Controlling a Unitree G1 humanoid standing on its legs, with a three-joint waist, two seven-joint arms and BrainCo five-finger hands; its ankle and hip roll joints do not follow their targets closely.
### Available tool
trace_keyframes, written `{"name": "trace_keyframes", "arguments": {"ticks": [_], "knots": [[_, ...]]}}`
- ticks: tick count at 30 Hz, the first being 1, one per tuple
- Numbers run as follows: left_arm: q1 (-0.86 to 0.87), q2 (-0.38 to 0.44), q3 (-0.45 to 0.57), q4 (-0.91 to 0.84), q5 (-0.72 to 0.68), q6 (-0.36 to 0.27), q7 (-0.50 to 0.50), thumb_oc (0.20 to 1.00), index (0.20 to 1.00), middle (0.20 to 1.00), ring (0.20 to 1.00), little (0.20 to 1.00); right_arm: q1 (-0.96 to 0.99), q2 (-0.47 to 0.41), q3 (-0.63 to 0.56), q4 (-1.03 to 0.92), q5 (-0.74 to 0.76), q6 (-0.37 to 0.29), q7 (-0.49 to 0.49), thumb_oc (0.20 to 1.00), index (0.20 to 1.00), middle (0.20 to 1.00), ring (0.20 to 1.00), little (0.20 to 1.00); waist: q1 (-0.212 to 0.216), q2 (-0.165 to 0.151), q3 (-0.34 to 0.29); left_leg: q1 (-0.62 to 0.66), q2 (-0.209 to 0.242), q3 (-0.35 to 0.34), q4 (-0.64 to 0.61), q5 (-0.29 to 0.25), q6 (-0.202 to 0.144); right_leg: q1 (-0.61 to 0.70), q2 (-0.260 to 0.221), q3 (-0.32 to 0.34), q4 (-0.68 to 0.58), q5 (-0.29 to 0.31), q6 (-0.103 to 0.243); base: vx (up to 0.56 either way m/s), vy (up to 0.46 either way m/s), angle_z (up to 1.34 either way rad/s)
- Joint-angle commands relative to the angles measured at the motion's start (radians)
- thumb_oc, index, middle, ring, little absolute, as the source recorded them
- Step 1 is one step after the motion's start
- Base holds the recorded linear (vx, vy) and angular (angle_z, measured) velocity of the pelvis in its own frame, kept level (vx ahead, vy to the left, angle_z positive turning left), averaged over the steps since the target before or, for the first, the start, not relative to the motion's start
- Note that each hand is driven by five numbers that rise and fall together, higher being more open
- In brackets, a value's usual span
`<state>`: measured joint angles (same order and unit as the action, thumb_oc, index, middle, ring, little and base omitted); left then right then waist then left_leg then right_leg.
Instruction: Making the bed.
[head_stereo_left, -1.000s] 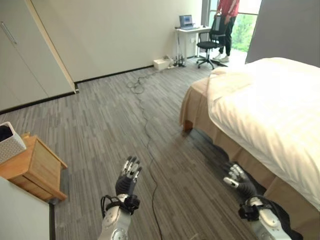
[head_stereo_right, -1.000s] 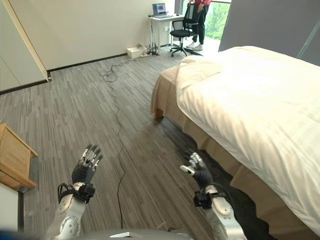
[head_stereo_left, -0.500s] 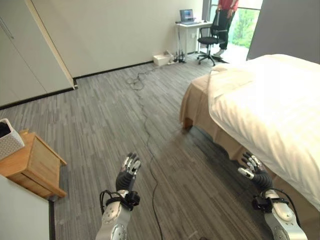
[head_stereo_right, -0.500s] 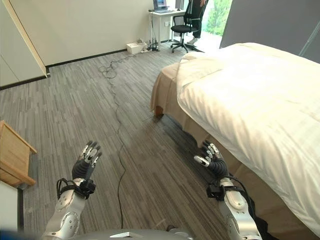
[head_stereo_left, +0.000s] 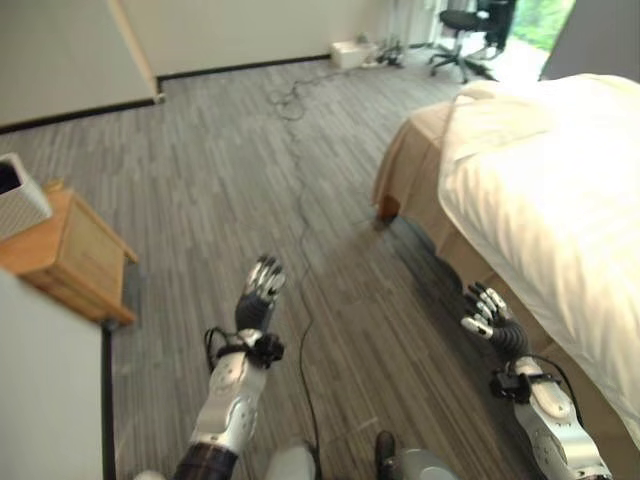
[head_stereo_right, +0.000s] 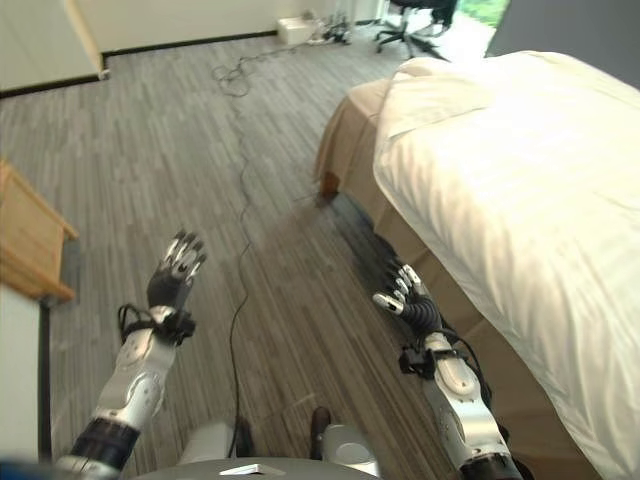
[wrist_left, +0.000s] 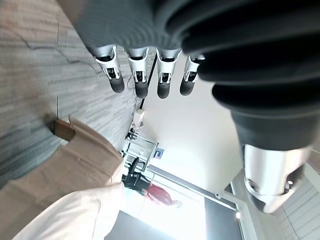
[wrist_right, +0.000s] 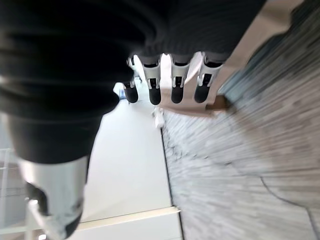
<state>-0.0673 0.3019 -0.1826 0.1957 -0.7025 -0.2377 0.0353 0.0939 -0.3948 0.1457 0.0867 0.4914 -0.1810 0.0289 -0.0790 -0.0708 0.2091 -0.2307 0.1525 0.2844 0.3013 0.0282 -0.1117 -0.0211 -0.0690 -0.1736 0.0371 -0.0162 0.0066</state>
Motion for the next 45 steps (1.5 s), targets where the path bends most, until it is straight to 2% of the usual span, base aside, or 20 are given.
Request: {"name": "trace_keyframes", "arguments": {"ticks": [1,3,6,7,10,11,13,14,15,18,19,22,24,29,30,32,33,36,39,45], "knots": [[-0.015,0.037,0.003,-0.024,0.050,-0.058,-0.023,1.000,1.000,1.000,1.000,1.000,0.003,-0.053,0.025,-0.074,0.011,-0.039,0.034,1.000,1.000,1.000,1.000,1.000,0.020,0.048,-0.046,0.007,-0.032,-0.032,-0.158,0.108,0.022,0.154,-0.033,0.010,-0.054,-0.032,0.082,0.29,0.109,-0.09],[-0.011,0.056,0.000,-0.030,0.081,-0.059,-0.035,1.000,1.000,1.000,1.000,1.000,-0.005,-0.060,0.042,-0.062,-0.017,-0.032,0.041,1.000,1.000,1.000,1.000,1.000,0.030,0.053,-0.053,-0.022,-0.039,-0.051,-0.158,0.121,0.020,0.163,-0.036,0.017,-0.062,-0.039,0.085,0.20,0.084,-0.25],[0.014,0.065,0.011,-0.042,0.074,-0.054,-0.061,1.000,1.000,1.000,1.000,1.000,-0.010,-0.041,0.060,-0.064,-0.007,-0.025,0.064,1.000,1.000,1.000,1.000,1.000,0.022,0.049,-0.072,0.013,-0.047,-0.051,-0.150,0.074,0.047,0.178,-0.046,0.046,-0.055,-0.056,0.091,0.33,0.140,-0.12],[0.024,0.057,0.013,-0.029,0.061,-0.052,-0.044,1.000,1.000,1.000,1.000,1.000,-0.024,-0.017,0.075,-0.077,0.015,-0.023,0.067,1.000,1.000,1.000,1.000,1.000,0.035,0.039,-0.089,0.050,-0.071,-0.051,-0.164,0.034,0.080,0.183,-0.087,0.059,-0.007,-0.055,0.120,0.47,0.219,-0.16],[0.029,0.049,0.020,-0.029,0.041,-0.052,-0.025,1.000,1.000,1.000,1.000,1.000,-0.048,0.011,0.109,-0.068,0.030,-0.021,0.069,1.000,1.000,1.000,1.000,1.000,0.049,0.031,-0.083,0.085,-0.094,-0.038,-0.181,0.007,0.119,0.111,-0.122,0.071,0.188,0.008,0.135,0.24,0.167,-0.21],[0.032,0.036,0.027,-0.028,-0.004,-0.054,-0.014,1.000,1.000,1.000,1.000,1.000,-0.073,0.018,0.141,-0.061,0.017,-0.016,0.062,1.000,1.000,1.000,1.000,1.000,0.061,0.031,-0.065,0.105,-0.101,-0.023,-0.187,-0.008,0.143,0.045,-0.152,0.052,0.321,0.087,0.136,0.19,0.233,-0.11],[0.048,0.029,0.009,-0.042,0.006,-0.032,-0.017,1.000,1.000,1.000,1.000,1.000,-0.074,0.014,0.173,-0.080,-0.008,-0.007,0.073,1.000,1.000,1.000,1.000,1.000,0.029,0.060,-0.017,0.218,-0.104,-0.038,-0.243,-0.030,0.177,-0.117,-0.101,0.098,0.629,0.123,0.145,0.29,0.231,-0.24],[0.048,0.029,0.009,-0.042,0.006,-0.032,-0.016,1.000,1.000,1.000,1.000,1.000,-0.074,0.013,0.173,-0.080,-0.008,-0.007,0.073,1.000,1.000,1.000,1.000,1.000,0.031,0.062,-0.019,0.216,-0.102,-0.036,-0.244,-0.028,0.176,-0.120,-0.098,0.099,0.628,0.125,0.144,0.23,0.066,-0.16],[0.043,0.037,-0.005,-0.035,0.042,-0.029,-0.022,1.000,1.000,1.000,1.000,1.000,-0.070,0.007,0.172,-0.087,-0.007,-0.007,0.079,1.000,1.000,1.000,1.000,1.000,0.007,0.073,-0.008,0.243,-0.102,-0.064,-0.263,-0.028,0.175,-0.183,-0.037,0.132,0.664,0.090,0.140,0.34,0.047,0.56],[0.019,0.050,-0.031,-0.034,0.081,-0.028,-0.041,1.000,1.000,1.000,1.000,1.000,-0.052,-0.005,0.173,-0.100,0.011,-0.002,0.095,1.000,1.000,1.000,1.000,1.000,-0.038,0.075,-0.002,0.311,-0.131,-0.099,-0.304,-0.040,0.159,-0.249,-0.036,0.113,0.518,0.074,0.131,0.40,-0.028,0.84],[0.018,0.055,-0.037,-0.035,0.098,-0.029,-0.053,1.000,1.000,1.000,1.000,1.000,-0.037,-0.020,0.157,-0.100,-0.007,-0.002,0.100,1.000,1.000,1.000,1.000,1.000,-0.055,0.071,-0.014,0.349,-0.148,-0.125,-0.330,-0.060,0.141,-0.244,-0.064,0.115,0.316,0.086,0.135,0.44,-0.136,0.86],[0.019,0.057,-0.048,-0.030,0.107,-0.032,-0.061,1.000,1.000,1.000,1.000,1.000,-0.024,-0.013,0.138,-0.081,-0.018,-0.003,0.093,1.000,1.000,1.000,1.000,1.000,-0.067,0.056,-0.028,0.412,-0.159,-0.146,-0.371,-0.087,0.112,-0.229,-0.080,0.109,0.014,0.166,0.166,0.44,-0.148,0.68],[0.024,0.064,-0.055,-0.033,0.121,-0.029,-0.067,1.000,1.000,1.000,1.000,1.000,-0.017,-0.010,0.128,-0.087,-0.029,-0.004,0.085,1.000,1.000,1.000,1.000,1.000,-0.063,0.057,-0.040,0.454,-0.145,-0.148,-0.384,-0.100,0.095,-0.238,-0.101,0.056,-0.034,0.217,0.189,0.41,-0.176,0.08],[0.035,0.049,-0.059,-0.037,0.069,-0.023,-0.091,1.000,1.000,1.000,1.000,1.000,-0.001,-0.016,0.116,-0.095,-0.011,-0.003,0.094,1.000,1.000,1.000,1.000,1.000,-0.060,0.051,-0.067,0.487,-0.115,-0.156,-0.355,-0.117,0.077,-0.197,-0.088,0.047,0.017,0.195,0.165,0.34,-0.176,0.20],[0.032,0.050,-0.064,-0.030,0.057,-0.010,-0.101,1.000,1.000,1.000,1.000,1.000,-0.006,-0.036,0.110,-0.102,-0.021,-0.004,0.093,1.000,1.000,1.000,1.000,1.000,-0.075,0.076,-0.087,0.462,-0.026,-0.161,-0.186,-0.050,0.029,-0.162,-0.039,0.023,0.053,0.136,0.117,0.52,-0.346,0.16],[0.031,0.055,-0.066,-0.030,0.063,-0.008,-0.104,1.000,1.000,1.000,1.000,1.000,-0.008,-0.046,0.111,-0.106,-0.024,-0.006,0.092,1.000,1.000,1.000,1.000,1.000,-0.077,0.075,-0.088,0.425,-0.004,-0.161,-0.065,0.002,0.019,-0.136,-0.027,0.013,0.046,0.122,0.096,0.43,-0.359,0.06],[0.022,0.073,-0.064,-0.037,0.091,-0.003,-0.097,1.000,1.000,1.000,1.000,1.000,-0.021,-0.064,0.110,-0.113,-0.018,-0.014,0.084,1.000,1.000,1.000,1.000,1.000,-0.070,0.053,-0.073,0.319,0.043,-0.146,0.250,0.121,-0.005,-0.057,-0.009,-0.004,0.012,0.099,0.040,0.38,-0.376,-0.16],[0.020,0.061,-0.056,-0.057,0.042,-0.003,-0.103,1.000,1.000,1.000,1.000,1.000,-0.027,-0.077,0.104,-0.123,-0.020,-0.016,0.066,1.000,1.000,1.000,1.000,1.000,-0.025,0.027,-0.045,0.188,0.003,-0.151,0.350,0.087,0.029,0.042,-0.001,0.035,-0.037,0.062,0.022,0.39,-0.220,-0.45],[0.009,0.036,-0.051,-0.055,-0.006,-0.011,-0.101,1.000,1.000,1.000,1.000,1.000,-0.038,-0.080,0.104,-0.128,-0.027,-0.019,0.058,1.000,1.000,1.000,1.000,1.000,-0.005,0.021,-0.035,0.103,-0.028,-0.141,0.291,0.055,0.038,0.086,-0.004,0.070,-0.046,0.050,0.028,0.37,-0.042,-0.76],[0.007,-0.001,-0.028,-0.070,-0.051,-0.054,-0.094,1.000,1.000,1.000,1.000,1.000,-0.026,-0.071,0.140,-0.115,-0.069,-0.021,0.089,1.000,1.000,1.000,1.000,1.000,0.035,0.052,-0.048,0.071,-0.106,-0.215,-0.184,0.104,0.047,0.181,0.040,0.173,-0.023,-0.047,0.046,0.41,0.054,-0.71]]}}
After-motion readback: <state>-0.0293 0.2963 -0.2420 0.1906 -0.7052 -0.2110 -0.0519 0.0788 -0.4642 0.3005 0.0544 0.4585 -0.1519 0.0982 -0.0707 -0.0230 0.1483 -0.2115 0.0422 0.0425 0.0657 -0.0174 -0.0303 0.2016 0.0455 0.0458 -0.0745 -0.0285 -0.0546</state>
